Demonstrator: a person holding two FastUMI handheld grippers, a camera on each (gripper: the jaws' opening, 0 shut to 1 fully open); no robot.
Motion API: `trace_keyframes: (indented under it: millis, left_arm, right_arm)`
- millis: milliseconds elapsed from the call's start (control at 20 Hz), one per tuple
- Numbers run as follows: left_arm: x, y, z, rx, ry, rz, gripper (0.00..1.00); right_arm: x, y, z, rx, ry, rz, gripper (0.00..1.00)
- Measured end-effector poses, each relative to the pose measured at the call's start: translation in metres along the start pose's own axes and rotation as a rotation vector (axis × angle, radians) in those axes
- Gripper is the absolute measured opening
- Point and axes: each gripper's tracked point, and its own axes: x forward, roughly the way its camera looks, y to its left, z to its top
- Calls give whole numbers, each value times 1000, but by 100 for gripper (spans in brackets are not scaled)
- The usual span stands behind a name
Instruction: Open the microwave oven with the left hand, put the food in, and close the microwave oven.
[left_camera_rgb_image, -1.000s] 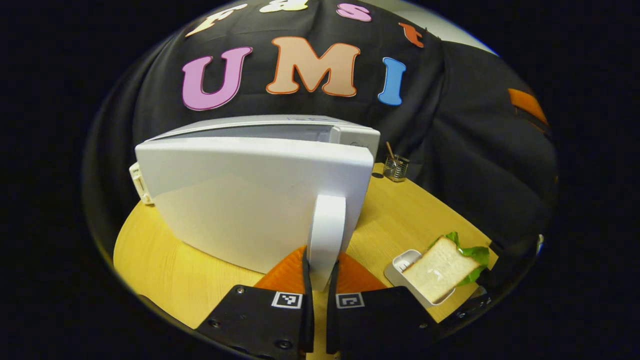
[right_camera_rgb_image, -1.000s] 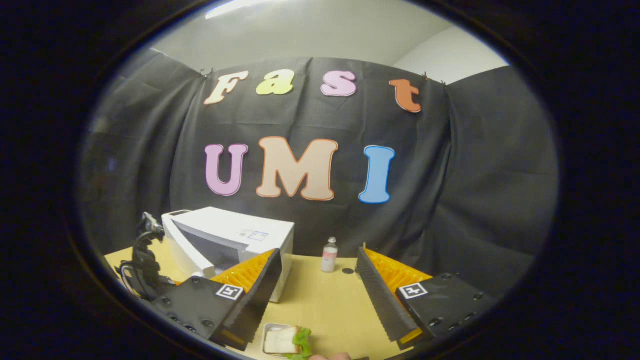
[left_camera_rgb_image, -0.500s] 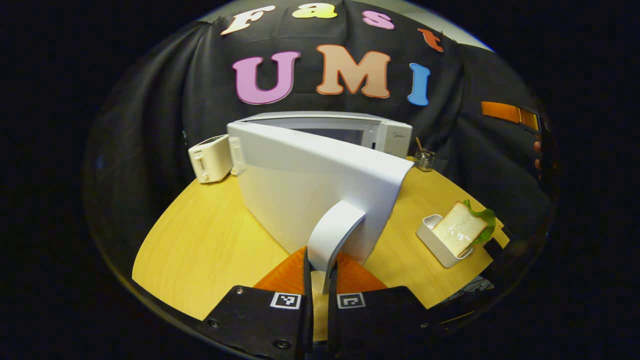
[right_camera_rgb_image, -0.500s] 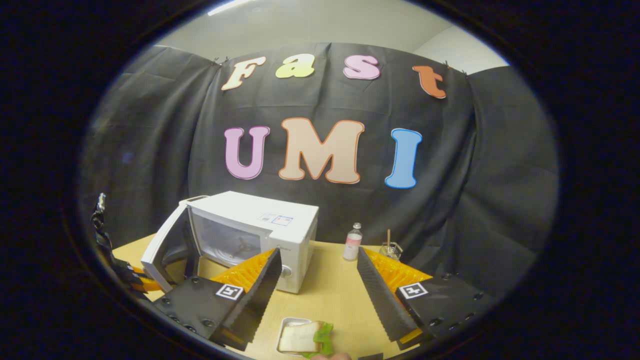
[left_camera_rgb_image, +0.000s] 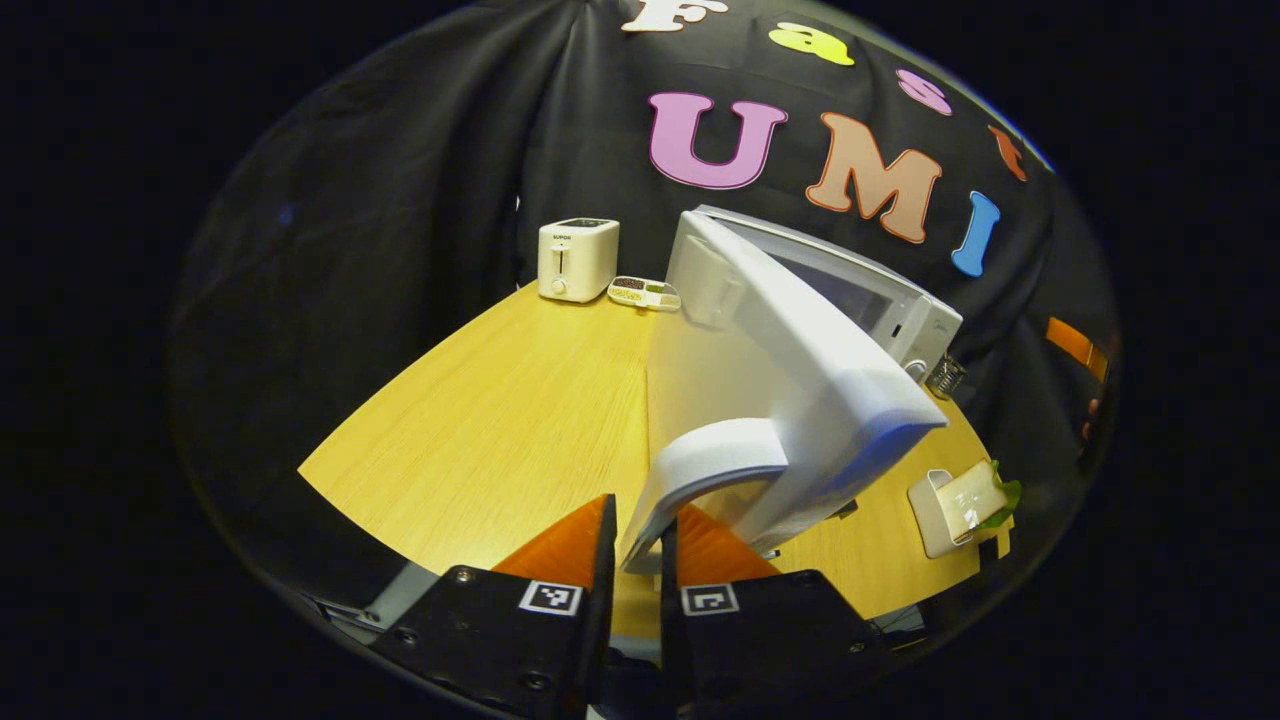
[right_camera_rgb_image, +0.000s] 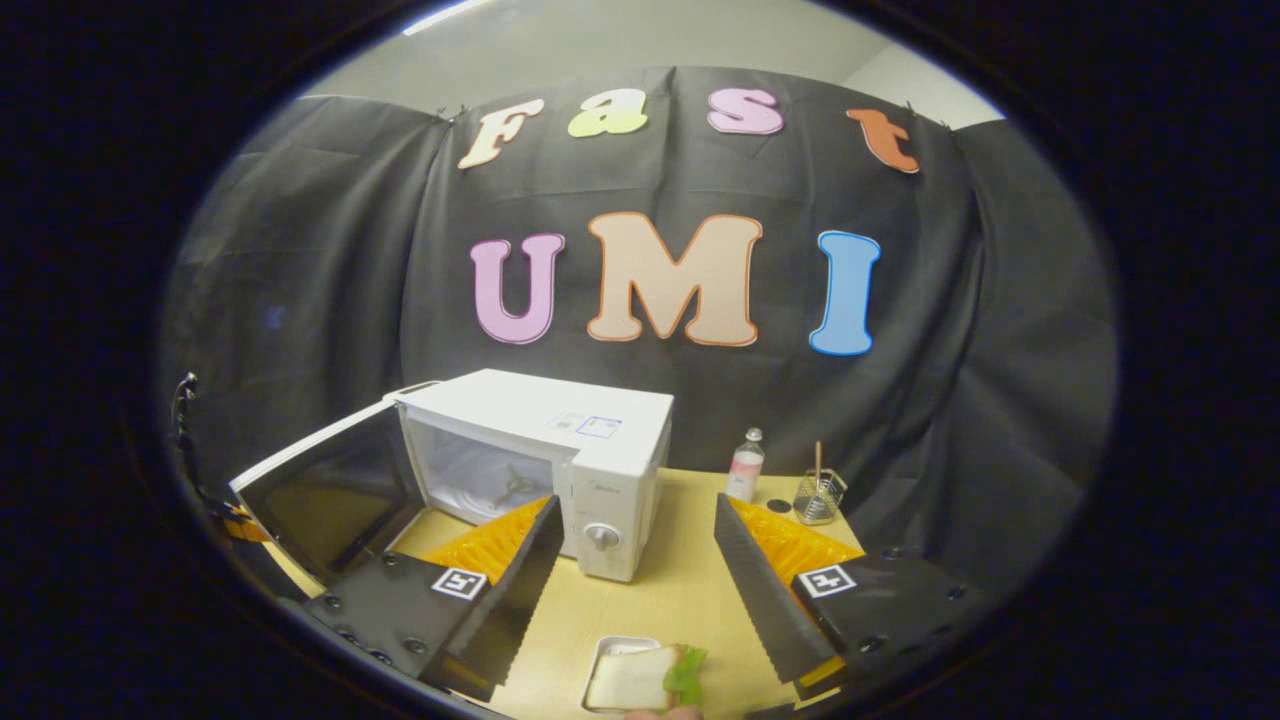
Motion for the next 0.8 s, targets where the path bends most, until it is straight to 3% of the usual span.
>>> trace_keyframes:
  millis: [150,400,600,800]
  left_arm:
    - [-1,8,-3,-18,11,23,100]
    - [-6,0,-1,45,33,17,100]
    - [-35,2,21,75,-24,12,100]
    - [-68,9,36,51,-51,9,100]
  right_arm:
    - [2,-12,-10,19,26,-24,94]
    - [-3,-36,-55,24,122,-73,94]
    - [-14,-45,-119,29,254,-82,95]
    - [-26,-49,-193,124,427,-96,97]
